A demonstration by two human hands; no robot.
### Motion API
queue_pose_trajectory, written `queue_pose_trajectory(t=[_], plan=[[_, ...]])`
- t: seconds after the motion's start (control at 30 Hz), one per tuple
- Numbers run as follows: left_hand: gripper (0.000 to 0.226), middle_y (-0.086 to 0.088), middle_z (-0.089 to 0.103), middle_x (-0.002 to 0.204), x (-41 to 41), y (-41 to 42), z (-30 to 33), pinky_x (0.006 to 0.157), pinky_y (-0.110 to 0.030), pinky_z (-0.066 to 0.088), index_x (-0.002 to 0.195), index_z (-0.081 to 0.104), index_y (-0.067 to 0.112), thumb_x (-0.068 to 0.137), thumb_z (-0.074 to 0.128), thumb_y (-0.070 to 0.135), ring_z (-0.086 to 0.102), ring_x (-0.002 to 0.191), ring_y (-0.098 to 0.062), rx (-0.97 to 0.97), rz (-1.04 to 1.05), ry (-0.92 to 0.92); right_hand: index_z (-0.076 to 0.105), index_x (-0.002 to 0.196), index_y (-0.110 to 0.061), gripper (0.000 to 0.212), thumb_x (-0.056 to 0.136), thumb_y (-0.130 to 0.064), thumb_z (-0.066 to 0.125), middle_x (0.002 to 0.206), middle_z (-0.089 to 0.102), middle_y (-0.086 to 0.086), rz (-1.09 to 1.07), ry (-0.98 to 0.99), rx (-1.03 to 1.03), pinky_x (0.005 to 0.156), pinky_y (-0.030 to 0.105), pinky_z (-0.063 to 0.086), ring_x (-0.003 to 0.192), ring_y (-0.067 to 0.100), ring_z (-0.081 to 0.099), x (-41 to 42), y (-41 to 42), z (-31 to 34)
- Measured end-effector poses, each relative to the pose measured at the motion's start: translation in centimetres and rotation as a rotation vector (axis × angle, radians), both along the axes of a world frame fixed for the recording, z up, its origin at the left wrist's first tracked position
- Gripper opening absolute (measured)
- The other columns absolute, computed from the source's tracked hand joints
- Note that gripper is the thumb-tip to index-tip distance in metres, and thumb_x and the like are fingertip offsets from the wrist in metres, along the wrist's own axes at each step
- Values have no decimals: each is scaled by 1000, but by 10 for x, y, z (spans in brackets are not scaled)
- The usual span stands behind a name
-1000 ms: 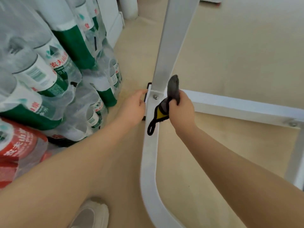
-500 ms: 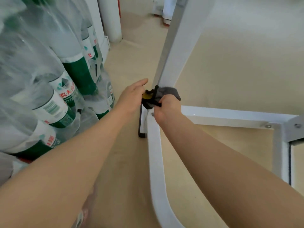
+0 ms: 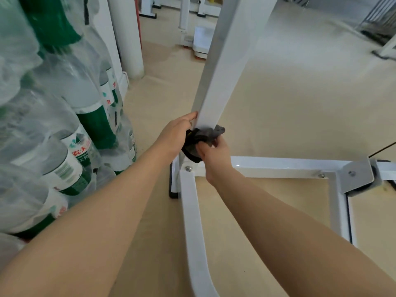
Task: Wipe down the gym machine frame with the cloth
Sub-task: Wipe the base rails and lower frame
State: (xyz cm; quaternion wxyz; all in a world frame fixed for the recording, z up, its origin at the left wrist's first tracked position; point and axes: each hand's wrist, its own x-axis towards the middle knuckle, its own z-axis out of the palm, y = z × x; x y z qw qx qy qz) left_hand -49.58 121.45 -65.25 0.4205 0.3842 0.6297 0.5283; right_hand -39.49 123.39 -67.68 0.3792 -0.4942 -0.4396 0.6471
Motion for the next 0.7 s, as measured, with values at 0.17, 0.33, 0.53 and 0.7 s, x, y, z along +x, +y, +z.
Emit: queue_pose_trajectory(t=[0.17, 0.33, 0.53, 0.7], plan=[[29, 0, 65, 95, 1, -1, 8, 67, -9, 45, 94, 68, 21, 93, 39, 16, 58, 90, -9, 42, 50, -58, 45, 117, -14, 38, 84, -8, 63, 95, 56, -8, -171, -100, 194, 73, 22, 52, 84, 10, 60, -7, 20, 37], [31, 19, 65, 88, 5, 2, 26, 64, -8, 44, 83, 63, 36, 94, 38, 23, 60, 85, 6, 102, 62, -131, 40, 121, -13, 46, 83, -11, 66, 113, 54, 0, -138, -108, 168, 87, 31, 49, 103, 19, 57, -12, 18, 32], [28, 15, 69, 80, 10, -3, 31, 61, -9, 47, 85, 65, 27, 94, 39, 24, 64, 77, 2, 116, 77, -179, 44, 111, -11, 34, 84, -16, 65, 106, 56, 4, -131, -276, 289, 82, 31, 49, 98, 22, 58, -7, 26, 36], [32, 1, 65, 107, 10, -1, 62, 78, -13, 48, 106, 64, 19, 95, 34, 18, 59, 100, -12, 201, 120, -118, 43, 106, -15, 37, 81, -22, 69, 106, 54, 1, -195, -205, 464, 84, 30, 50, 97, 17, 57, -3, 35, 89]])
